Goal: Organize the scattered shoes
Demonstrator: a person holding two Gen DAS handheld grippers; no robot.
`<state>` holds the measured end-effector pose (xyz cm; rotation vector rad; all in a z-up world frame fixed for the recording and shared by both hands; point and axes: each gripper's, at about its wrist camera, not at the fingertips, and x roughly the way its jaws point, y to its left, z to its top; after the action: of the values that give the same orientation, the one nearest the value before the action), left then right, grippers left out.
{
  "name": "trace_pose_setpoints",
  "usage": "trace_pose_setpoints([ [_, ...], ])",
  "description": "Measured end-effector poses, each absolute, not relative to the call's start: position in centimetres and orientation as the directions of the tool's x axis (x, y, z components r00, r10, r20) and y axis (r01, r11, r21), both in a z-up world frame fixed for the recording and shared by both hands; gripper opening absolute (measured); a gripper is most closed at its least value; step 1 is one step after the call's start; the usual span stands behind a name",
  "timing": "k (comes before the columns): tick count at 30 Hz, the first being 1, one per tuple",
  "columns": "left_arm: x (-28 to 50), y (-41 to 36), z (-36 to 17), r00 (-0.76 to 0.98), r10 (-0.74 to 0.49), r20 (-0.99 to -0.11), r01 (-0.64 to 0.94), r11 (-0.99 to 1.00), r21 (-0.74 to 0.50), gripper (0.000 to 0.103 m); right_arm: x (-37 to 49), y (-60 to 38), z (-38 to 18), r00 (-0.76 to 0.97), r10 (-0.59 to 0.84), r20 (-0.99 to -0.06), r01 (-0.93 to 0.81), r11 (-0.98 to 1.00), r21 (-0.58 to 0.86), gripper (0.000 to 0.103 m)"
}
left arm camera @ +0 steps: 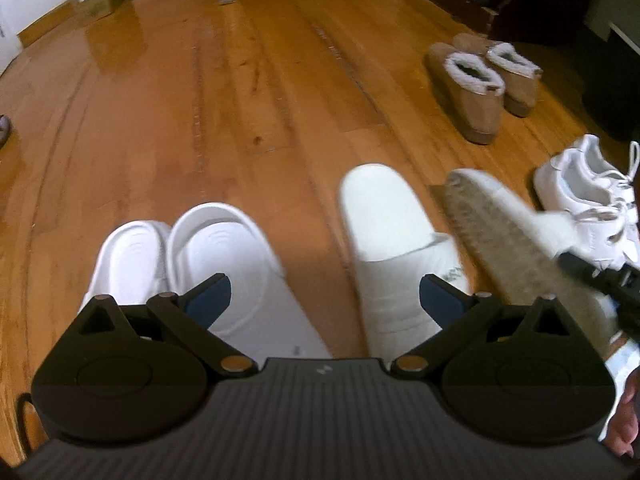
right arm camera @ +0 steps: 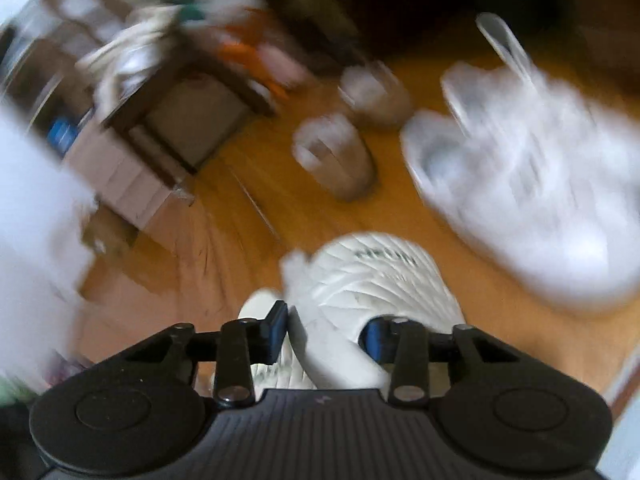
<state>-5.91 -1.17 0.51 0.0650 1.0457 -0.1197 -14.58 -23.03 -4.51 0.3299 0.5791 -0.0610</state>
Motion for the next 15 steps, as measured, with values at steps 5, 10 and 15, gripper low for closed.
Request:
trace_pose_setpoints([
  [5,-5.7,-0.7,-0.4,0.464,-0.08,-0.882,0.12,0.992,-0.027,0.102,-11.8,-18.4,-7.3,0.693,0.095,-0.715,-0.084,0.995,0.05,0.046],
  [10,-5.7,-0.3,-0.5,0.452,-0.084,-0.888,0.121,0.992,-0.032,0.102,-12.4,-20.1,-7.0,0.618,0.072,-0.783,0.023,0.994,0.11,0.095],
  [15,-5.7,0.2,-0.7,0.436,-0.113,-0.893,0.115,0.991,-0.069,0.102,-14.2,-25.8,-6.5,0.541,0.31,-0.782,0.198,0.856,0.477,0.095],
])
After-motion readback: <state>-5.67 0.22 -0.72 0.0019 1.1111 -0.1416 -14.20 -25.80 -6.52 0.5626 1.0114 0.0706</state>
